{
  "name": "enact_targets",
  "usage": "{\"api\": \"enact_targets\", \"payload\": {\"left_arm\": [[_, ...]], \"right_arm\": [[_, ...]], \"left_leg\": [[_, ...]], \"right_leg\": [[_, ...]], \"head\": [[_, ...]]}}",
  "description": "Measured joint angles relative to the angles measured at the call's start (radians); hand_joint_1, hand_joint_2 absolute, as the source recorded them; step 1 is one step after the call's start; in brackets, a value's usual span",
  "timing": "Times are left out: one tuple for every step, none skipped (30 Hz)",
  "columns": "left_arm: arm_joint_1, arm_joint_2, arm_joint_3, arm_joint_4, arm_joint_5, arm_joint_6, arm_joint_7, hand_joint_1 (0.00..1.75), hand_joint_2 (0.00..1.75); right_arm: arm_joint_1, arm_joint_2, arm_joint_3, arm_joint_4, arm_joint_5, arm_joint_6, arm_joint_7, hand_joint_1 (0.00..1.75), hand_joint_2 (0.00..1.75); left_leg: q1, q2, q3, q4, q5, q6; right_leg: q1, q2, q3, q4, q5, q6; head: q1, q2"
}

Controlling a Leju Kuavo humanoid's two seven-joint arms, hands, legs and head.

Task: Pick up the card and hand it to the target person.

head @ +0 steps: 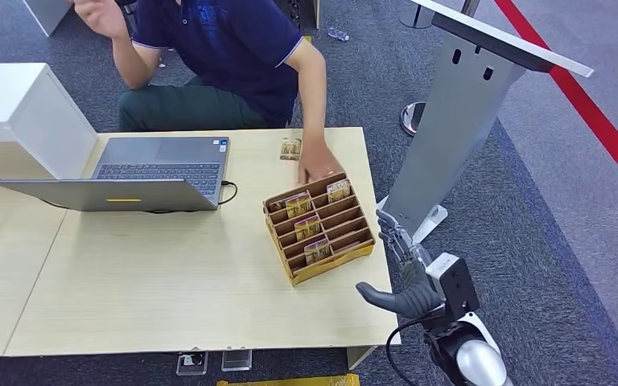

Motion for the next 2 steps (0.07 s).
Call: {"api": "enact_targets", "payload": {"left_arm": [[0.0, -0.001, 0.004, 0.0, 0.005, 0.005, -0.001, 0.0, 0.0], [0.0, -0.001, 0.006, 0.0, 0.007, 0.007, -0.001, 0.0, 0.0]], "right_arm": [[-0.006, 0.0, 0.006, 0.002, -0.005, 0.003, -0.001, 0.0, 1.75], [-0.009, -0.001, 0.01, 0.003, -0.007, 0.005, -0.002, 0.0, 1.75]], "left_leg": [[0.0, 0.0, 0.0, 0.0, 0.0, 0.0], [0.0, 0.0, 0.0, 0.0, 0.0, 0.0]], "right_leg": [[0.0, 0.0, 0.0, 0.0, 0.0, 0.0], [0.0, 0.0, 0.0, 0.0, 0.0, 0.0]], "head": [[0.0, 0.0], [0.0, 0.0]]}}
